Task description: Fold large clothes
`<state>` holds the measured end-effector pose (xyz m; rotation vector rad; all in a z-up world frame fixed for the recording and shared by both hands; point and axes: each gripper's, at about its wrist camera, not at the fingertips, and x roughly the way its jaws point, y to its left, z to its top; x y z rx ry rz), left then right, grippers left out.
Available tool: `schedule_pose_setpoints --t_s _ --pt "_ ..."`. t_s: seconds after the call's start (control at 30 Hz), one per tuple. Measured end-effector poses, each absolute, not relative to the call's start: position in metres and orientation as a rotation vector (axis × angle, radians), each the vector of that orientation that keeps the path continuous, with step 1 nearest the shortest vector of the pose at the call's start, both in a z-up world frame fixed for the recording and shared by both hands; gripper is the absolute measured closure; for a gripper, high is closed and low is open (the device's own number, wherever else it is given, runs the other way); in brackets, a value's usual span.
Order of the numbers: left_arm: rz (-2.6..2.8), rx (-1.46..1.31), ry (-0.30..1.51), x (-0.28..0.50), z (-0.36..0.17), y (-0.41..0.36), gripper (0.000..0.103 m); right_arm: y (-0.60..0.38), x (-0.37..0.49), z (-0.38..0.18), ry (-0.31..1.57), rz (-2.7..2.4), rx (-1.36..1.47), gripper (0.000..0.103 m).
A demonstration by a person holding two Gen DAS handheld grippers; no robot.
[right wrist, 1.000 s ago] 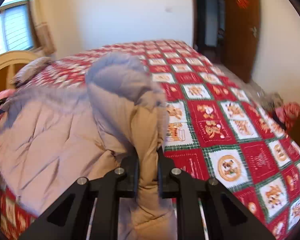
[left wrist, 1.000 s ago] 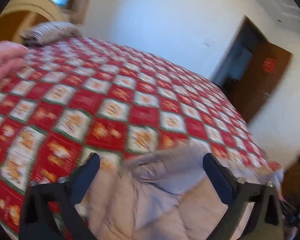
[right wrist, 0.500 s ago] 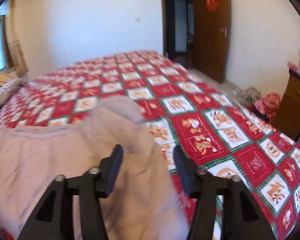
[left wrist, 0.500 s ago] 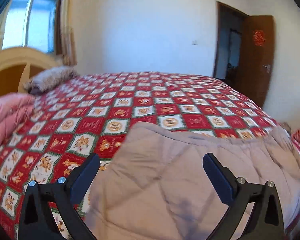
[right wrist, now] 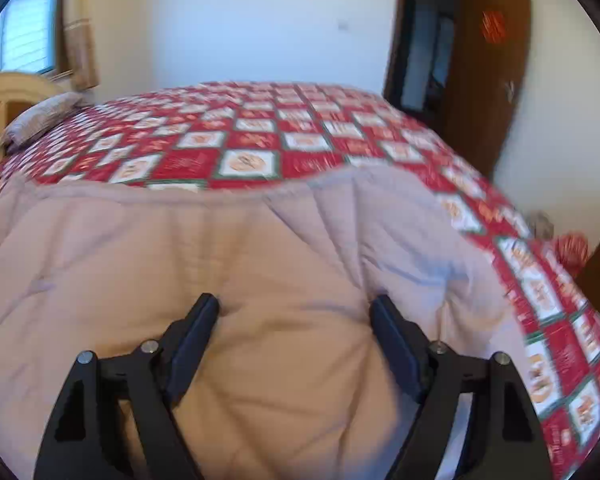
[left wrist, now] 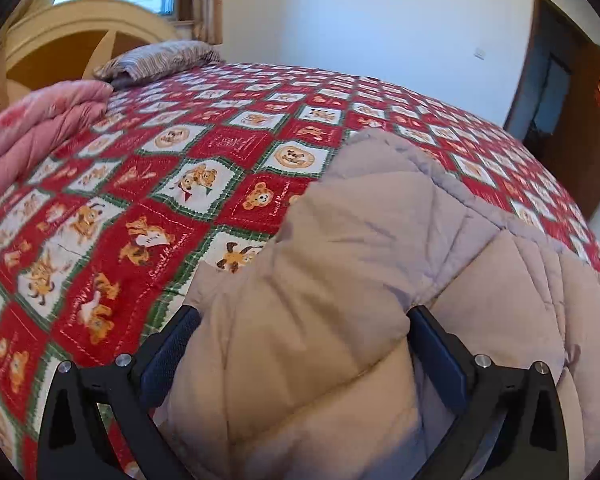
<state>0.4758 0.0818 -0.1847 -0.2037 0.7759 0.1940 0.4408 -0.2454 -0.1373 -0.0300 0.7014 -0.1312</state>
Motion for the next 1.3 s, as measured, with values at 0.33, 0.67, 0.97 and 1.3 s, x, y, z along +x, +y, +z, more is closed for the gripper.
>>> schedule_pose_setpoints --t_s 0.33,0.67,0.97,1.3 --pt "0.187 -0.208 0.777 0.483 -0.200 0.075 0.001 -0.245 0.462 -0.156 0.712 -0.133 -0.039 0.017" --pt "0.152 -0.149 0.849 0.476 -0.174 0.069 0.001 -0.243 0.463 -0.143 0.764 -0.157 -0.059 0.017" --pt "0.113 -0.086 0.780 0.501 -0.147 0.029 0.001 -0.187 0.473 -0.101 0.641 -0.061 -0.018 0.015" --pt "0.142 -0.141 0.721 0.507 -0.186 0.030 0.001 -0.177 0.511 -0.151 0.700 -0.050 -0.009 0.010"
